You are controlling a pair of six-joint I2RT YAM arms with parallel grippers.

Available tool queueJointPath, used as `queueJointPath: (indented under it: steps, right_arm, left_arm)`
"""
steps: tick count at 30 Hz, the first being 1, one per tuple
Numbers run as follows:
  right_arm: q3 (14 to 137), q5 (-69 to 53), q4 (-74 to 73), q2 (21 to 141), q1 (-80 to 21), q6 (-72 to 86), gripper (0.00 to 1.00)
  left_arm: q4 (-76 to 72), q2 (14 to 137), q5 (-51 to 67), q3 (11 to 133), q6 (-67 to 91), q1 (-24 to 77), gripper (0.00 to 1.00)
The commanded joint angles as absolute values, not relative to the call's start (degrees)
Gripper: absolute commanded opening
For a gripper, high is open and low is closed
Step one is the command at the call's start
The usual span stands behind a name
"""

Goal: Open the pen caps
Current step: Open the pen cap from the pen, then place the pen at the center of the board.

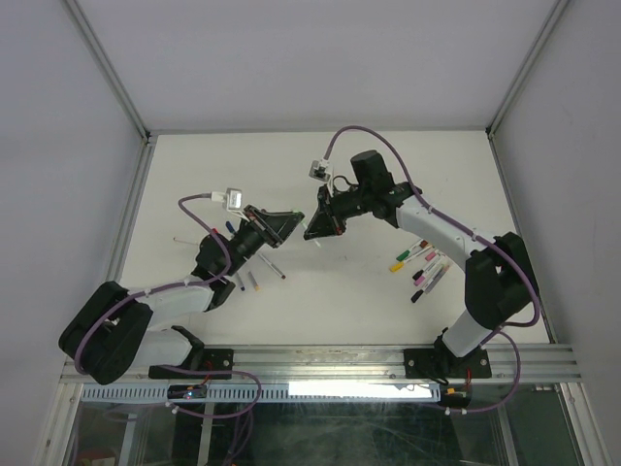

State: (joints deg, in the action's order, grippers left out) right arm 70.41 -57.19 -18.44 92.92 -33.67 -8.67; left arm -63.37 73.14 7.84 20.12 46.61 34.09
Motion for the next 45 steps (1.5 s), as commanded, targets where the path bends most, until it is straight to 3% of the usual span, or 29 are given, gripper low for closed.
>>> queueJointPath:
  steps: [1,7,12,17,32,45]
  right_arm:
    - [69.9,-58.2,-17.2,91.4,-34.4,-8.3,0.00]
    - [69.7,-57.9,-17.0,93.8,-35.8,-7.4,0.00]
    - [69.8,-57.6,-16.6,95.2,-36.3,-6.1,0.00]
    - [69.2,-54.7,-14.9,96.3,-36.8,-3.4,0.00]
    - [72.3,-21.3,-12.7,105.0,-45.8,11.8,0.03]
    - [78.0,-8.7,-16.0,112.5,-48.6,15.3,0.18]
  left_arm:
    - [-65.3,69.0,0.2,23.3,43.8,30.0,0.00]
    - [-65.9,68.2,1.7,26.4,50.0,16.8,0.00]
    - [-63.7,68.8,0.8,30.2,50.8,11.7,0.00]
    - [-61.3,66.1,1.5,29.5,48.2,11.0,0.00]
    - [-30.1,45.0,4.6,14.9,48.3,11.0,0.00]
    - [-20.8,43.9,7.0,14.2,51.3,11.0,0.00]
